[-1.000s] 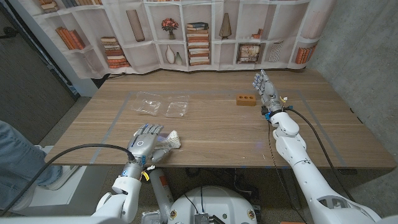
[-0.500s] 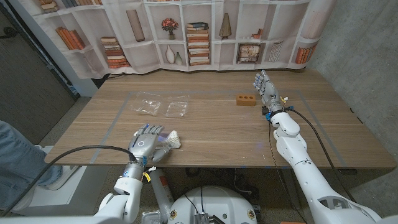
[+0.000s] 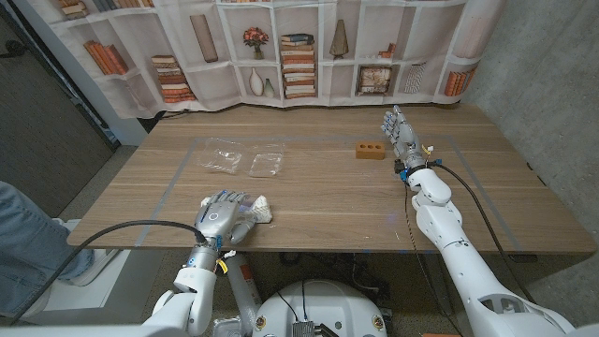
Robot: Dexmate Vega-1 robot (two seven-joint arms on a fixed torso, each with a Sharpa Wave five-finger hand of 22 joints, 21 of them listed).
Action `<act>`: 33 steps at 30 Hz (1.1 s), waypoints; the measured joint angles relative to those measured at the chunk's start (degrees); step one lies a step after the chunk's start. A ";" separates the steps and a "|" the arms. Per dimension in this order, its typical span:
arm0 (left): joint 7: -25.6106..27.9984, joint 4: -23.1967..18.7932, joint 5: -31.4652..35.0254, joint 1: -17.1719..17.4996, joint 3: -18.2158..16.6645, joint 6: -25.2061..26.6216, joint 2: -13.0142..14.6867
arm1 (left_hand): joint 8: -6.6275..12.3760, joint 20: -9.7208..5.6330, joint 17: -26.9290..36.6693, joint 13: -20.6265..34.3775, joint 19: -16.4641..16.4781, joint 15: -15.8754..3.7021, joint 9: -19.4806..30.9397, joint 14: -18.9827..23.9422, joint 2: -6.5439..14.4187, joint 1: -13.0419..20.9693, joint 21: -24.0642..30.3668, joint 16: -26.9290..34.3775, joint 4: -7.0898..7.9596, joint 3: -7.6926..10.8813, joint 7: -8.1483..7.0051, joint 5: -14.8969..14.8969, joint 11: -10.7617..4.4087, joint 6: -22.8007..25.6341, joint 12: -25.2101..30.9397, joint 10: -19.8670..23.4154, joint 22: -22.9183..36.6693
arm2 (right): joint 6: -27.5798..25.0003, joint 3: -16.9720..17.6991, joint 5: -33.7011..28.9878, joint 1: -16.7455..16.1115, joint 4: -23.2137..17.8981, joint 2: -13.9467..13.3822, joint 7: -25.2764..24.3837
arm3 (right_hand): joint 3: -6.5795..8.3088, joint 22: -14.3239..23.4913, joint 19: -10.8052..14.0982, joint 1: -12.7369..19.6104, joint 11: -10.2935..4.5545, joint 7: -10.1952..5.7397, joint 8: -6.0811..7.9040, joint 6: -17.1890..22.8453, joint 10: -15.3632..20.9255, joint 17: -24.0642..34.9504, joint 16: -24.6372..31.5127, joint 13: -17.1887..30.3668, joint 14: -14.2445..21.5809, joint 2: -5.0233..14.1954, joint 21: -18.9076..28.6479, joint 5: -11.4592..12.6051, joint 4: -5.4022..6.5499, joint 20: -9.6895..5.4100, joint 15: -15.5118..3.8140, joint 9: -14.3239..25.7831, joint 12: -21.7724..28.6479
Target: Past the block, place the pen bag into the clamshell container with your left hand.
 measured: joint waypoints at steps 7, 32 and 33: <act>1.57 0.78 -0.13 -0.95 0.78 -0.62 -0.18 | 0.46 -0.07 0.00 0.00 2.42 0.11 -0.03 1.89 0.84 2.38 0.14 0.01 -0.22 0.69 -0.52 -1.03 -0.61 2.64 0.00 2.19 0.00 | -0.03 0.22 0.08 0.02 0.15 -0.03 0.19 | 0.00 0.00 0.23 0.00 0.00 0.00 0.00 0.00 0.00 0.00 0.00 0.00 0.00 0.00 0.00 0.00 0.00 0.23 0.00 0.00 0.00; 3.63 1.11 -4.73 -2.38 0.73 -3.95 -1.03 | 3.39 -2.12 0.00 -0.01 20.41 -1.34 -0.33 20.45 4.14 8.98 3.99 1.01 0.52 3.27 -0.88 -8.66 -0.24 18.91 0.63 18.76 -0.06 | -0.02 1.63 0.79 -0.50 0.49 -0.32 0.76 | 0.00 0.00 0.22 0.00 -0.21 0.00 0.00 0.00 0.21 0.00 0.01 0.00 -0.01 0.00 -0.60 0.00 0.00 0.22 0.00 0.00 0.00; 3.49 1.05 -4.94 -2.43 0.77 -3.95 -1.06 | 3.39 -2.12 0.00 -0.01 20.41 -1.34 -0.33 20.45 4.18 9.02 3.99 1.01 0.52 3.28 -0.88 -8.66 -0.24 18.90 0.63 18.76 -0.06 | -0.02 1.70 0.82 -0.54 0.49 -0.34 0.78 | 0.00 0.00 0.22 0.00 -0.21 0.00 0.00 0.00 0.21 -0.01 0.01 0.00 -0.01 0.00 -0.60 0.00 0.00 0.22 0.00 0.00 0.00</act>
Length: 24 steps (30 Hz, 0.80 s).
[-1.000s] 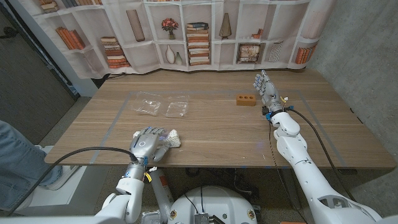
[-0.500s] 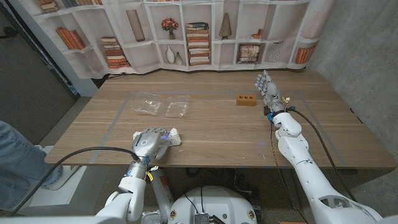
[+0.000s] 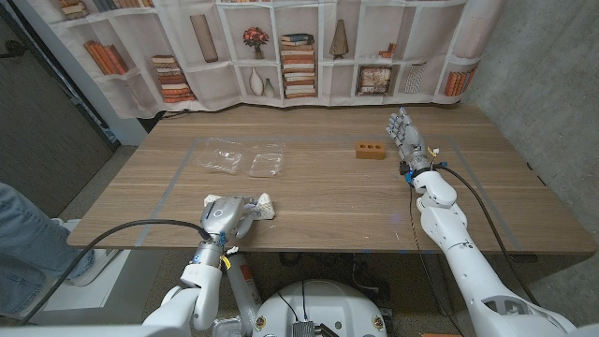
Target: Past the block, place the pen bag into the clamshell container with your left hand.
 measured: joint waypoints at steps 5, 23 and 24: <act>-0.29 -0.23 -0.24 -0.22 0.13 0.06 -0.06 | 0.00 0.00 0.00 0.00 0.00 0.00 0.00 0.00 0.34 0.34 0.00 -0.29 0.23 0.23 0.00 -0.41 0.00 0.00 -0.45 0.00 0.00 | -0.01 0.12 0.08 -0.11 0.00 -0.01 0.12 | 0.00 0.00 0.32 0.00 0.32 0.00 0.00 0.00 0.32 0.00 0.00 0.00 0.00 0.00 0.00 0.00 0.00 -0.32 0.00 0.00 0.00; -0.64 -0.84 -1.21 -1.00 -0.02 0.20 0.01 | -0.02 -0.43 0.01 0.00 3.06 -0.85 -0.08 3.48 1.17 2.82 0.40 -1.08 -0.18 1.60 -0.10 -1.07 -0.41 2.77 -1.11 3.28 0.00 | -0.02 0.47 0.16 -0.54 -0.24 0.00 0.17 | 0.00 0.00 0.62 0.00 0.32 -0.21 0.00 0.21 0.31 0.00 0.00 0.00 0.00 0.00 -0.20 0.00 0.00 0.00 0.00 0.00 0.00; -0.94 -1.02 -1.50 -1.00 -0.12 0.17 0.12 | -0.03 -0.43 0.00 0.00 3.07 -0.85 -0.09 3.48 1.17 2.83 0.40 -1.16 -0.18 1.60 -0.10 -1.06 -0.41 2.77 -1.11 3.28 0.00 | -0.02 0.47 0.16 -0.56 -0.27 0.01 0.17 | 0.00 0.00 0.62 0.00 0.32 -0.21 0.00 0.20 0.31 0.00 0.00 0.00 0.00 0.00 -0.41 0.00 0.00 0.01 0.00 0.00 0.00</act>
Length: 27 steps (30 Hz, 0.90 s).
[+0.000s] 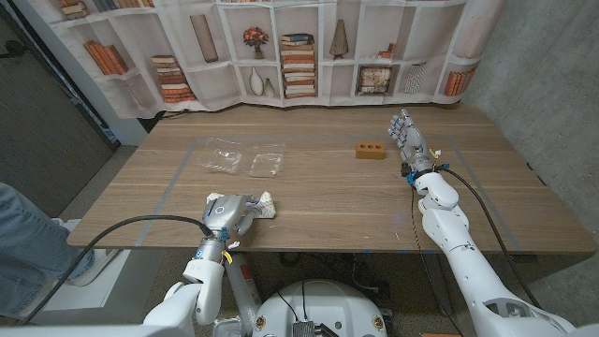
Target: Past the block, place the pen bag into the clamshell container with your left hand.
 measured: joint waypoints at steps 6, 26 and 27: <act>-0.58 -0.88 -0.05 -0.15 -0.26 0.13 0.59 | -0.43 -0.19 0.01 0.00 0.20 0.00 0.00 0.00 0.00 0.00 0.00 -0.56 0.00 0.00 0.00 0.00 0.00 0.00 -0.94 0.00 0.00 | 0.01 0.00 0.01 -0.02 -0.04 0.03 -0.01 | 0.00 0.00 0.00 0.00 0.00 0.00 0.00 0.00 0.00 0.00 0.00 0.00 0.00 0.00 0.00 0.00 0.00 0.00 0.00 0.00 0.00; -1.75 -2.57 0.38 0.08 -0.97 2.00 1.18 | -0.23 -0.59 0.14 0.29 4.13 -1.08 0.17 4.72 0.27 1.19 0.17 -0.78 0.40 0.86 0.05 -0.01 -0.72 4.80 -1.39 4.81 0.17 | 0.41 0.17 0.24 -0.37 -0.79 0.07 -0.14 | -0.24 0.00 -0.01 0.00 0.00 0.21 0.00 0.21 -0.01 0.00 0.00 0.00 0.00 0.00 -0.21 0.00 -0.24 0.00 0.00 0.00 0.00; -1.58 -2.61 0.23 0.13 -1.07 1.89 1.13 | -0.02 -0.68 0.14 0.22 4.44 -1.24 0.22 5.31 0.37 1.29 0.39 -0.78 0.40 0.86 0.08 -0.01 -0.78 5.26 -1.39 5.11 0.17 | 0.43 0.20 0.27 -0.38 -0.79 0.07 -0.14 | -0.24 0.00 -0.01 0.00 0.00 0.21 0.00 0.21 -0.01 0.00 0.00 0.00 0.00 0.00 -0.21 0.00 -0.24 0.00 0.00 0.00 0.00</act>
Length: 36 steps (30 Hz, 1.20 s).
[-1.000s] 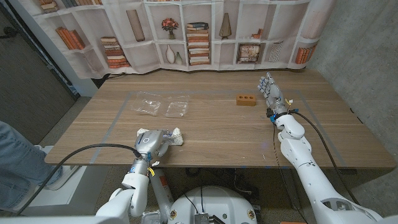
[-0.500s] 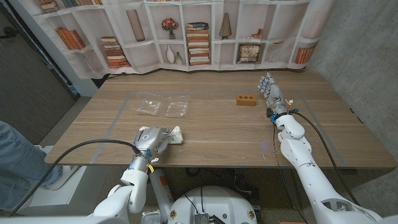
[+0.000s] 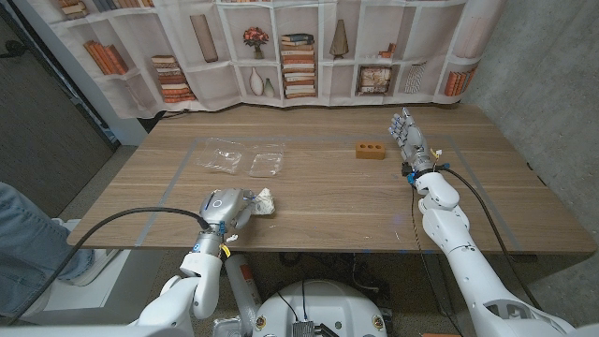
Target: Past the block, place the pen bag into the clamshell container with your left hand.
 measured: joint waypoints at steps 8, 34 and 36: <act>0.35 -0.28 -0.47 0.21 -0.47 -0.42 -0.15 | 0.05 -0.14 0.00 -0.09 0.47 -0.34 0.10 1.07 -0.24 0.37 0.06 0.00 0.00 0.00 -0.09 -0.38 0.06 0.88 0.00 0.92 0.00 | 0.20 0.15 0.19 -0.03 0.00 0.01 0.01 | 0.00 0.00 0.00 0.00 0.00 0.00 0.00 0.00 0.00 0.00 0.00 0.00 0.00 0.00 -0.22 0.00 0.00 0.00 0.00 0.00 0.00; -1.49 -2.15 0.60 -0.35 -0.91 0.95 0.22 | -0.24 -0.32 0.01 0.07 0.25 -0.35 0.09 1.05 -0.24 0.36 -0.26 -0.88 0.48 0.48 -0.08 -0.48 0.15 0.87 -1.12 1.44 -0.01 | 0.73 0.71 0.62 0.09 0.61 0.06 0.45 | 0.00 0.00 0.21 0.00 0.00 0.00 0.00 0.00 0.00 0.00 0.00 0.00 0.32 0.00 -0.44 0.00 0.00 -0.21 0.11 0.00 0.00; -1.61 -2.29 0.72 -0.39 -0.93 1.12 0.22 | -0.24 -0.13 0.00 0.07 0.46 -0.36 0.09 1.05 -0.23 0.37 -0.26 -0.88 0.48 0.48 0.14 -0.48 0.07 1.09 -1.12 1.53 -0.01 | 0.84 0.75 0.67 0.13 0.65 0.06 0.54 | 0.00 0.00 0.21 0.00 0.00 0.00 0.00 0.00 0.00 0.00 0.00 0.00 0.32 0.00 -0.44 0.00 0.00 -0.21 0.11 0.00 0.00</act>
